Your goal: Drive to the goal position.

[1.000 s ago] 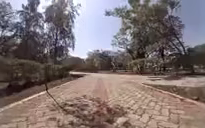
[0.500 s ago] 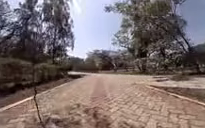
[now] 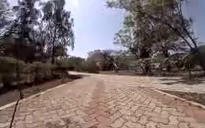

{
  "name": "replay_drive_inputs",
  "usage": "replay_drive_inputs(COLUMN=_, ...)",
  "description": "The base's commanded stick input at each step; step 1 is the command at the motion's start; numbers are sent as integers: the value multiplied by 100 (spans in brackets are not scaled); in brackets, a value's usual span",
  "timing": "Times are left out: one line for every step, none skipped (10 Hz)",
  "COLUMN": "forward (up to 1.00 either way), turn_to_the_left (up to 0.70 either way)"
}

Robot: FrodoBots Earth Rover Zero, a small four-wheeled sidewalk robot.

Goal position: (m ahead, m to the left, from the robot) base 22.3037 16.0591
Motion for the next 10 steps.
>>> replay_drive_inputs(forward=100, turn_to_the_left=0)
replay_drive_inputs(forward=100, turn_to_the_left=0)
replay_drive_inputs(forward=100, turn_to_the_left=0)
replay_drive_inputs(forward=100, turn_to_the_left=0)
replay_drive_inputs(forward=100, turn_to_the_left=0)
replay_drive_inputs(forward=100, turn_to_the_left=0)
replay_drive_inputs(forward=100, turn_to_the_left=0)
replay_drive_inputs(forward=100, turn_to_the_left=0)
replay_drive_inputs(forward=100, turn_to_the_left=0)
replay_drive_inputs(forward=100, turn_to_the_left=0)
